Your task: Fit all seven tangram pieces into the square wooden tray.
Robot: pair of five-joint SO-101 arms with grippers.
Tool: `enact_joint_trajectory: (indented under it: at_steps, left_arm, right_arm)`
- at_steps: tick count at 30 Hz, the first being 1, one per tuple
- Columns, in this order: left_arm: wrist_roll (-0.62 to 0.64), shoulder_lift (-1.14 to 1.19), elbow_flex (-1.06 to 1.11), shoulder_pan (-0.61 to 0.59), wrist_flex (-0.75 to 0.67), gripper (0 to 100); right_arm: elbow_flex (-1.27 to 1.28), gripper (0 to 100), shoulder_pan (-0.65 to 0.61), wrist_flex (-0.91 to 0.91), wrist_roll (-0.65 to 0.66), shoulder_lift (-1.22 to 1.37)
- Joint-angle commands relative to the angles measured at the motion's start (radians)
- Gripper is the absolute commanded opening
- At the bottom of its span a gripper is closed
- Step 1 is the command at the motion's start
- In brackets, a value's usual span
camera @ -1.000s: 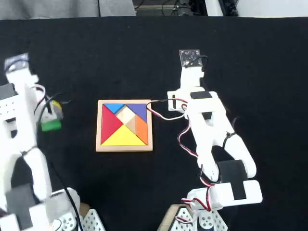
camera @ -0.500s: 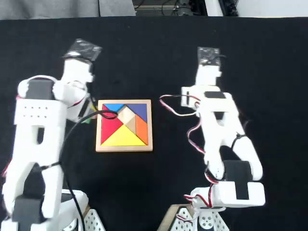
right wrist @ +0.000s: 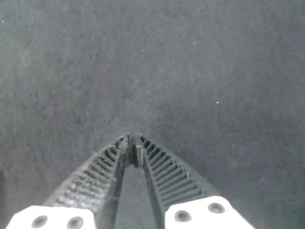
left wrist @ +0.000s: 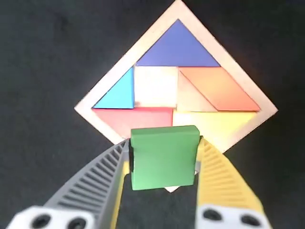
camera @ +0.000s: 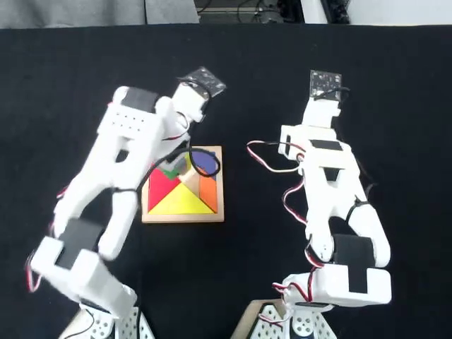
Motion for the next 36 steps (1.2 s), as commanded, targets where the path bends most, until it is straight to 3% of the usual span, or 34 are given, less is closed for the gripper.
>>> enact_joint_trajectory:
  at_steps: [1, 11, 21, 27, 36]
  left_arm:
    - [-0.003, 0.137, -0.133, 0.005, -0.011, 15]
    - [-0.003, 0.345, -0.325, 0.019, -0.011, 15]
    - [0.002, 0.374, -0.329, 0.027, -0.002, 15]
    - [0.058, 0.371, -0.331, 0.019, -0.009, 26]
    - [0.058, 0.376, -0.335, 0.016, -0.009, 27]
  right_arm:
    - [-0.005, 1.1, 0.012, -0.02, 0.009, -0.053]
    - [-0.007, 1.1, 0.011, -0.021, 0.011, -0.053]
    - [-0.018, 1.1, 0.011, -0.021, 0.011, -0.054]
    - [-0.019, 1.1, 0.011, -0.021, 0.011, -0.054]
    - [-0.019, 1.1, 0.011, -0.021, 0.011, -0.054]
